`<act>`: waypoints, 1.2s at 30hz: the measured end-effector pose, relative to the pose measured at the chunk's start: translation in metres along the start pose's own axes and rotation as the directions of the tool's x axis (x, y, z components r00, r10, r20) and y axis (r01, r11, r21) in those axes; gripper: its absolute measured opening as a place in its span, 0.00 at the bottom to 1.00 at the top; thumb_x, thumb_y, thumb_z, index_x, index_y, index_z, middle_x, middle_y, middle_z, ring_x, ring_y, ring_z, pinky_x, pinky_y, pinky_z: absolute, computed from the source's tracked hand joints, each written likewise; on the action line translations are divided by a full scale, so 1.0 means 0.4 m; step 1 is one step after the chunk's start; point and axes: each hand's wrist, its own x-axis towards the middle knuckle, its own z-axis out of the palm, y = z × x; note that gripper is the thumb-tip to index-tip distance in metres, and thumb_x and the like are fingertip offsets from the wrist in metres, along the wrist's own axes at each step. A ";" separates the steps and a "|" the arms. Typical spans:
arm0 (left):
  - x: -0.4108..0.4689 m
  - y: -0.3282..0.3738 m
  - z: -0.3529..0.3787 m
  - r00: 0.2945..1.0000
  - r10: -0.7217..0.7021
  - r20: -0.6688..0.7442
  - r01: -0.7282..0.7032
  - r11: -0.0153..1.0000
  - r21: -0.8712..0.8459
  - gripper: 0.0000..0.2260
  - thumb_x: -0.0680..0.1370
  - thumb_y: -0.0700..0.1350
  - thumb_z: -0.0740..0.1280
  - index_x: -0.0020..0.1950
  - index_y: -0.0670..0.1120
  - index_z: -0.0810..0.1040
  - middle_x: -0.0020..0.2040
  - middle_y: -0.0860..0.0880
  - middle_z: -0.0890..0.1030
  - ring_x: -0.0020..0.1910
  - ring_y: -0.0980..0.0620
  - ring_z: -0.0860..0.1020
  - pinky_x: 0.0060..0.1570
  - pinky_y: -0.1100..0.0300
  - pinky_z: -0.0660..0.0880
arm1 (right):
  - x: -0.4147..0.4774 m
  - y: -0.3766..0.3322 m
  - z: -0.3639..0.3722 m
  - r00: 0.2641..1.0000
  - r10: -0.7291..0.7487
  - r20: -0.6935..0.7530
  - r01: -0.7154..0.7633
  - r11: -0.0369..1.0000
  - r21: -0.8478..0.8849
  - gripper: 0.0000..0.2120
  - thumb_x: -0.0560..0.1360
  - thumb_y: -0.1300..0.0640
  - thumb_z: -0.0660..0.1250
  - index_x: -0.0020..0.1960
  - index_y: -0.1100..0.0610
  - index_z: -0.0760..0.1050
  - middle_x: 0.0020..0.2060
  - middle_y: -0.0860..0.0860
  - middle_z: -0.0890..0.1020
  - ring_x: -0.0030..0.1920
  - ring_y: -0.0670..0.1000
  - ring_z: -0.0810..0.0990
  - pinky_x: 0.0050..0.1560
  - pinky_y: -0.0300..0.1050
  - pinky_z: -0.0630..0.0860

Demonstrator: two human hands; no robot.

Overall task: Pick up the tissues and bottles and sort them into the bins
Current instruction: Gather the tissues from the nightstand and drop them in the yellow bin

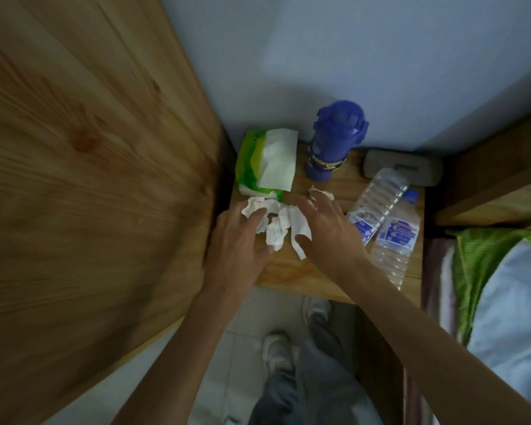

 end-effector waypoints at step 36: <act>0.104 -0.137 0.145 0.995 -0.097 0.002 0.097 0.984 -0.146 0.09 0.79 0.40 0.75 0.60 0.44 0.85 0.59 0.49 0.82 0.57 0.54 0.81 0.55 0.59 0.83 | 0.039 0.041 0.167 0.990 0.097 -0.101 -0.083 0.988 0.128 0.20 0.70 0.68 0.74 0.61 0.56 0.79 0.54 0.53 0.80 0.52 0.59 0.82 0.46 0.55 0.82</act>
